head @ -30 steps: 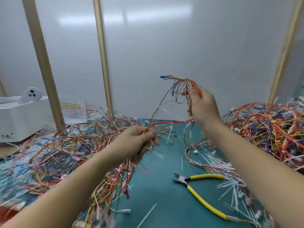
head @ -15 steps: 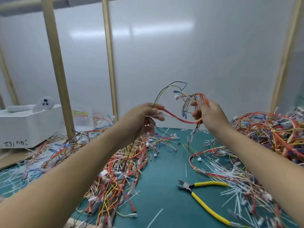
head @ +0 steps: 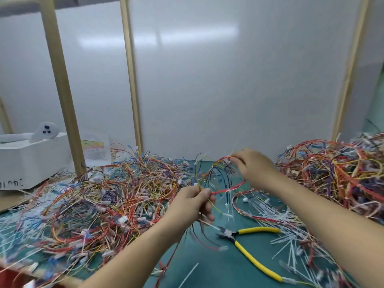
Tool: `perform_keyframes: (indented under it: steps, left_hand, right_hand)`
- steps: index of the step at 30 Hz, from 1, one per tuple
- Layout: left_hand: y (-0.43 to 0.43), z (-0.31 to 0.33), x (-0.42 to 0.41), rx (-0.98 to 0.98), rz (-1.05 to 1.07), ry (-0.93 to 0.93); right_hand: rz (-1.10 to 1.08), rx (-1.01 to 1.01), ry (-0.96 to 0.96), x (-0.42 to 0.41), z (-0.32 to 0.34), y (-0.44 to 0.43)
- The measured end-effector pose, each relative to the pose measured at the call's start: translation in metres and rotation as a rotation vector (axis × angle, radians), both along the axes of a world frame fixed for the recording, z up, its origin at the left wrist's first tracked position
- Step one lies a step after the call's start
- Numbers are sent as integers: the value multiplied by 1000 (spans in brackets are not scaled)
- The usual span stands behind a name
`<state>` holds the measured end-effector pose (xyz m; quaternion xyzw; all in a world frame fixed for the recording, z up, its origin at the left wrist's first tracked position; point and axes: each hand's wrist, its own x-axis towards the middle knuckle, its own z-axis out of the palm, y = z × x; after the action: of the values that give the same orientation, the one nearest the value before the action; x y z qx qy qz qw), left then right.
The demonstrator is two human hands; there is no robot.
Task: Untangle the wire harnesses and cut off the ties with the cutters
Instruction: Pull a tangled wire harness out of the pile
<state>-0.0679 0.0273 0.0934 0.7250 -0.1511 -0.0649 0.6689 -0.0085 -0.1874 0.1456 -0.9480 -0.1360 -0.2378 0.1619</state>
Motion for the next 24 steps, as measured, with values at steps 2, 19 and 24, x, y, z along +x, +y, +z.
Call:
perform_keyframes:
  steps: [2,19,24]
  left_hand:
    - [-8,8,8,-89,-25,-12]
    - [-1,-31,28,610,276,-258]
    - [-7,-25,35,358,213,-112]
  right_hand:
    - [-1,188,-166,2,8,1]
    - [-80,76,329,-82,-73,-1]
    - [-7,199,367,-86,-86,4]
